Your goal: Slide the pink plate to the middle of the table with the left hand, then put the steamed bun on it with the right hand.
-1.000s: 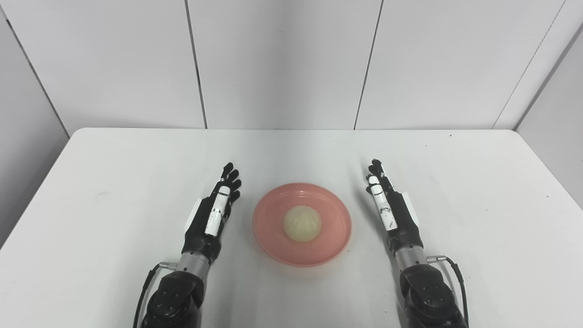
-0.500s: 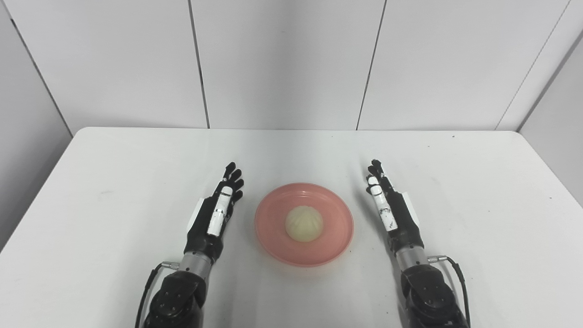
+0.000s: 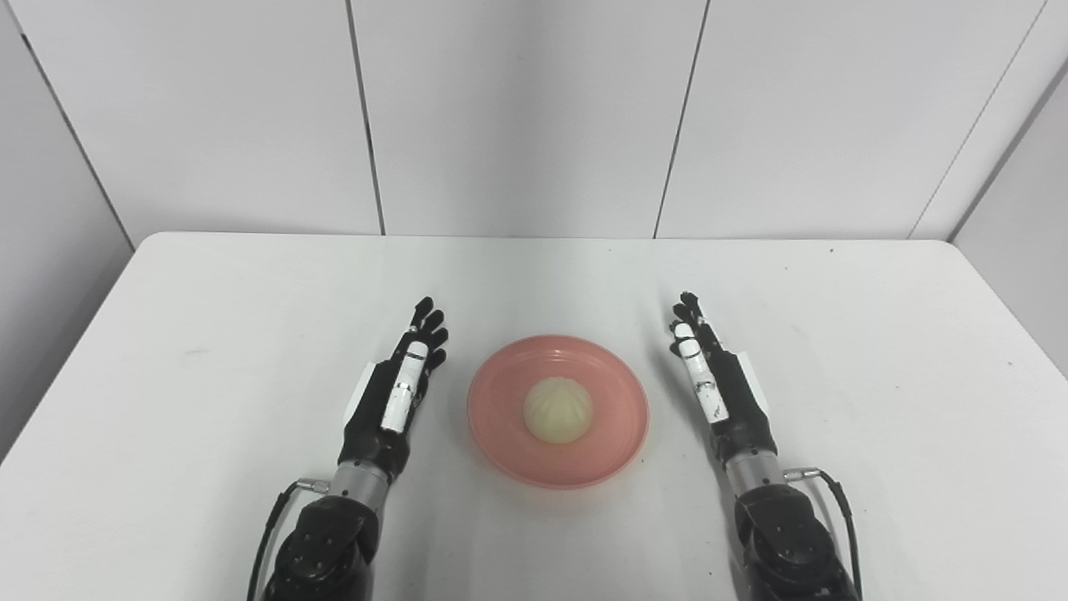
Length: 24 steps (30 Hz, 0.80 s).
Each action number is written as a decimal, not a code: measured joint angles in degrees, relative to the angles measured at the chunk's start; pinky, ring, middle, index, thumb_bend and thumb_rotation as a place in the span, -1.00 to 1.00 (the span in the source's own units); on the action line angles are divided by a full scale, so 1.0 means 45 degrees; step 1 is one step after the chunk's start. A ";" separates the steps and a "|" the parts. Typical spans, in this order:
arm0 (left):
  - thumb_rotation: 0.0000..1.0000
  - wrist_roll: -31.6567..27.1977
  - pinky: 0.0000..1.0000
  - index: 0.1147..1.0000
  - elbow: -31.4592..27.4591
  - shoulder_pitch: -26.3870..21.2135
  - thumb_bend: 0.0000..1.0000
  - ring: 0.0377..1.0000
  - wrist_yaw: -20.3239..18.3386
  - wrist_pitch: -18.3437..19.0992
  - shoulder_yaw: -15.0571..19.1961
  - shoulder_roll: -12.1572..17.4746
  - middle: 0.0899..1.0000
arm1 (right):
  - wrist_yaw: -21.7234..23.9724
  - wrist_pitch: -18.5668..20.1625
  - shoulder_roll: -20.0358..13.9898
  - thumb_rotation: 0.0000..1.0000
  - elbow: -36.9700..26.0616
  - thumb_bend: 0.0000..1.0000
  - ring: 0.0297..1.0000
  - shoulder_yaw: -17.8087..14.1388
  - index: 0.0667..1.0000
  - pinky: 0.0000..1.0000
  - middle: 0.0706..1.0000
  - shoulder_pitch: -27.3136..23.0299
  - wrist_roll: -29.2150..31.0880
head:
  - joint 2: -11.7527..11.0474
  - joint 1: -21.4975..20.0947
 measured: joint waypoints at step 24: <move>1.00 0.0000 0.94 0.98 0.0010 -0.0007 -0.33 0.95 0.0011 -0.0017 -0.0042 0.0027 0.97 | -0.0014 0.0001 -0.0004 1.00 -0.0047 -0.58 0.87 -0.0002 0.92 0.80 0.90 0.0000 0.0016 | 0.0059 -0.0039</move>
